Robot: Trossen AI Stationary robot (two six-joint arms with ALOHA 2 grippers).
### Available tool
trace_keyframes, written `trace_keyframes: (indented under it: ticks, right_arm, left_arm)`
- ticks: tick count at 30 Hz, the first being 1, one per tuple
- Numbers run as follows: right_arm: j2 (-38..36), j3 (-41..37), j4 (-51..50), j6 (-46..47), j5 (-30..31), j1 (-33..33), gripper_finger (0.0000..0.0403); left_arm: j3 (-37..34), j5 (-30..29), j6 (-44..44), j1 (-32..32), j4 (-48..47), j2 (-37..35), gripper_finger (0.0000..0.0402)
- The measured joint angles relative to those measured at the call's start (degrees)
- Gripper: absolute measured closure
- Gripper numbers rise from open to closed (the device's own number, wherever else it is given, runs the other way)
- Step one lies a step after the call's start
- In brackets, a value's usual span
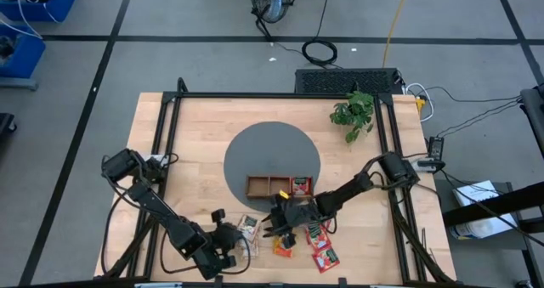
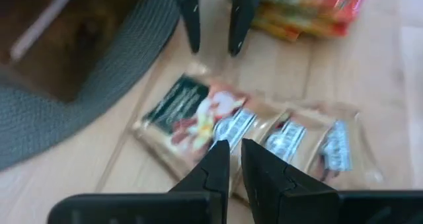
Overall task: Pick & Place Tea
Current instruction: Put the brown tea bag into the left section of the wooden organizer
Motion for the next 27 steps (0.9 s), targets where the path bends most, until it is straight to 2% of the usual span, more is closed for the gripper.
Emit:
trace_keyframes:
  ticks: [4, 13, 27]
  right_arm:
    - [0.2, 0.0, 0.1, -2.8, 4.0, 0.2, 0.0286]
    - [0.2, 0.0, 1.1, 0.4, 2.2, -0.9, 0.0286]
    - [0.2, 0.1, 3.7, -14.1, 2.7, 0.9, 0.0286]
  left_arm:
    - [-1.8, 0.0, -2.5, 0.0, 0.6, 0.0, 0.0355]
    - [-5.3, 0.0, -2.2, 0.0, 5.3, 0.0, 0.0355]
    - [-5.6, -0.1, -0.9, 0.3, 6.7, 0.0, 0.0355]
